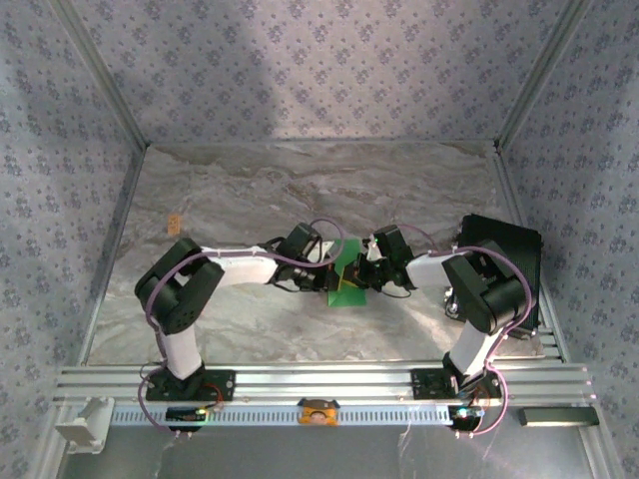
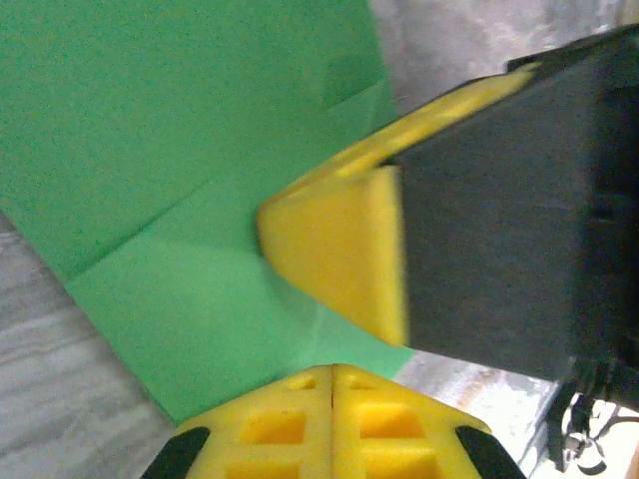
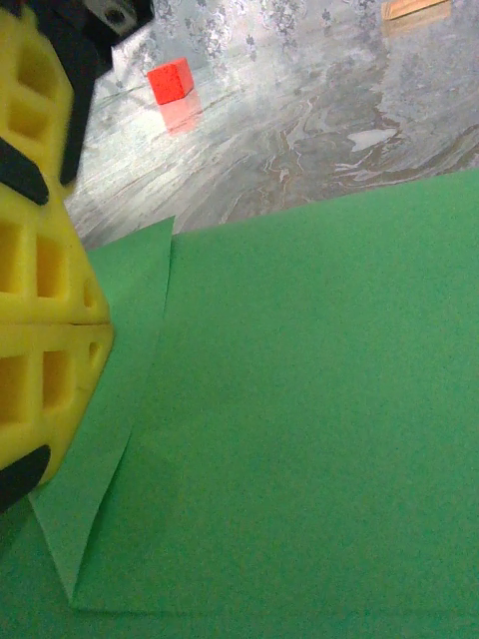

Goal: Fold a paper plane with a square sheet of paper (pick it up from the middle)
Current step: Fold the triangle a second time at the center of the table.

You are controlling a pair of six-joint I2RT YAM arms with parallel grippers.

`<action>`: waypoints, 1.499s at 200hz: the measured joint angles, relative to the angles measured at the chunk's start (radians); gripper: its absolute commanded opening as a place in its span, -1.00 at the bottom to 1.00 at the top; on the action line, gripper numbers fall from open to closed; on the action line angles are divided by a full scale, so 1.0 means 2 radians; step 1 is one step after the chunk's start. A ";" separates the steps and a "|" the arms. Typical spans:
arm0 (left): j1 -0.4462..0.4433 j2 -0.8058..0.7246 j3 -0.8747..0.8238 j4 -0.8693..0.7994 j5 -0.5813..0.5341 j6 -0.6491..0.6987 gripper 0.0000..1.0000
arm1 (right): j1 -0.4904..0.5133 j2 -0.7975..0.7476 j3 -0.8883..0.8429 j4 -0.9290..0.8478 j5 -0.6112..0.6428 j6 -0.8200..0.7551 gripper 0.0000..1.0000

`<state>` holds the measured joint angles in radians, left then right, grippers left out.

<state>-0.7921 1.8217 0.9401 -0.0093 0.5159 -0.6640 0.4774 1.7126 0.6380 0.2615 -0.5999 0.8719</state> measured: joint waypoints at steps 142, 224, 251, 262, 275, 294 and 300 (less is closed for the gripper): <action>0.000 0.010 -0.015 0.015 -0.008 0.000 -1.00 | 0.029 -0.019 0.007 -0.059 0.017 -0.028 -0.90; -0.001 0.009 -0.016 0.014 -0.009 0.000 -1.00 | -0.011 -0.017 0.012 -0.066 0.010 -0.031 -0.88; -0.001 0.009 -0.016 0.014 -0.009 0.000 -1.00 | -0.034 -0.017 0.023 -0.082 0.026 -0.038 -0.88; -0.001 0.009 -0.016 0.014 -0.009 0.000 -1.00 | -0.046 -0.017 0.024 -0.082 0.029 -0.040 -0.88; -0.001 0.009 -0.016 0.014 -0.009 0.000 -1.00 | -0.060 -0.017 0.024 -0.082 0.029 -0.040 -0.87; -0.001 0.009 -0.016 0.014 -0.009 0.000 -1.00 | -0.077 -0.017 0.024 -0.082 0.029 -0.040 -0.87; -0.001 0.009 -0.016 0.014 -0.009 0.000 -1.00 | -0.081 -0.018 0.024 -0.083 0.030 -0.040 -0.86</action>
<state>-0.7940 1.8393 0.9077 0.0196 0.4973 -0.6643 0.3153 1.6775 0.6857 0.0963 -0.5407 0.7921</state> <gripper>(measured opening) 0.044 0.066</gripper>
